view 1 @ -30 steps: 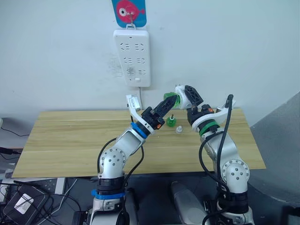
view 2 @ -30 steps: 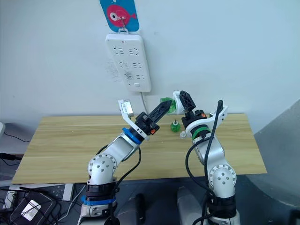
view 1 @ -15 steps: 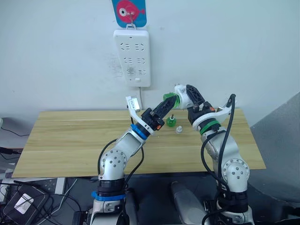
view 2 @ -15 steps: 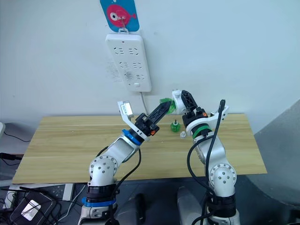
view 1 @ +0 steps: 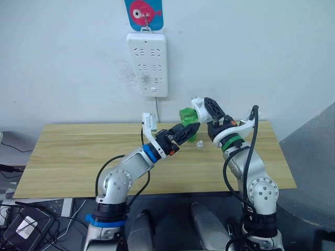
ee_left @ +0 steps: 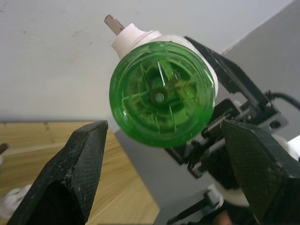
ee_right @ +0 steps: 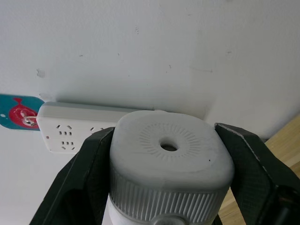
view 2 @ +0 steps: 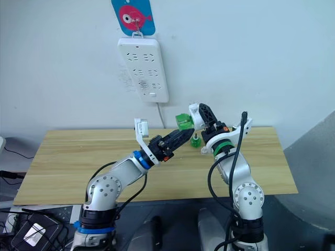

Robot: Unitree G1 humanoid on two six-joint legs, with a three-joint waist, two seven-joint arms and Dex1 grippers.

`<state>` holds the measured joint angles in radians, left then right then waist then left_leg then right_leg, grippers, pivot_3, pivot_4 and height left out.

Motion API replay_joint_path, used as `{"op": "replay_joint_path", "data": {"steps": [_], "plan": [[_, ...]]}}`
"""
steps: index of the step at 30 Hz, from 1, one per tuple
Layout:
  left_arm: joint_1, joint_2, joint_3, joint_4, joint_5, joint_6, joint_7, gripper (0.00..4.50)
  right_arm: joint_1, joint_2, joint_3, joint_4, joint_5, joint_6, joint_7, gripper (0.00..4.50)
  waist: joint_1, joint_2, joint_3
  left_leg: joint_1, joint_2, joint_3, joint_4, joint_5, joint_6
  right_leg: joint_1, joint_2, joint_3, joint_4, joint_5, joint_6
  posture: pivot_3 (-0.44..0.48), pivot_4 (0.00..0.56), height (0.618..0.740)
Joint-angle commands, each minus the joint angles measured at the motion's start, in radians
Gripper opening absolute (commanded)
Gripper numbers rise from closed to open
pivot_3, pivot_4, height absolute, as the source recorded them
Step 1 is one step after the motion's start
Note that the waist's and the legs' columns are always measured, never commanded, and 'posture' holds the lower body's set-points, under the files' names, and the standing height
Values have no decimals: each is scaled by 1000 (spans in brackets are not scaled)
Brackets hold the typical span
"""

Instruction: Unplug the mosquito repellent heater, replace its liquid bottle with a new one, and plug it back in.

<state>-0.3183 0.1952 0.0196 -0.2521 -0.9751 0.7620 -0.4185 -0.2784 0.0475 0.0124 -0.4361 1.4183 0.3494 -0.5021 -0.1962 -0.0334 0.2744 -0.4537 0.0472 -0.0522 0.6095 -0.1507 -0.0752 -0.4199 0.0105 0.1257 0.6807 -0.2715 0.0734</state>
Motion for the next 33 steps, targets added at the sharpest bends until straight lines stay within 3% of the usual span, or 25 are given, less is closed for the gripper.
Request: {"op": "replay_joint_path", "data": {"steps": [1,6,13,21,33], "plan": [[32,89,-31,-75,77,-32,-99,4109,2,-61,-29,-32,-89,28,41,3052,0,0,0,0,0,0,0,0,0,0,0,0,0,0,0,-243,228,735],[85,252,20,-93,175,-102,-195,4109,-35,-320,8,-70,-353,107,226,3052,1,0,0,0,0,2,0,0,0,-1,-1,1,0,0,0,-244,230,735],[-10,414,148,37,213,-133,-282,4109,-92,-495,111,-130,-653,115,447,3039,3,0,0,1,1,2,-1,0,0,-1,0,1,0,0,-1,-222,230,735],[-241,479,180,303,299,-213,-371,4109,-162,-500,197,-144,-879,100,602,3038,5,0,0,0,0,1,-1,0,0,-1,0,0,0,0,0,-221,225,735],[-502,396,103,652,466,-379,-495,4109,-157,-420,189,-133,-982,144,684,3036,4,0,0,0,0,0,-1,0,0,-1,-1,-2,1,0,0,-245,229,735]]}}
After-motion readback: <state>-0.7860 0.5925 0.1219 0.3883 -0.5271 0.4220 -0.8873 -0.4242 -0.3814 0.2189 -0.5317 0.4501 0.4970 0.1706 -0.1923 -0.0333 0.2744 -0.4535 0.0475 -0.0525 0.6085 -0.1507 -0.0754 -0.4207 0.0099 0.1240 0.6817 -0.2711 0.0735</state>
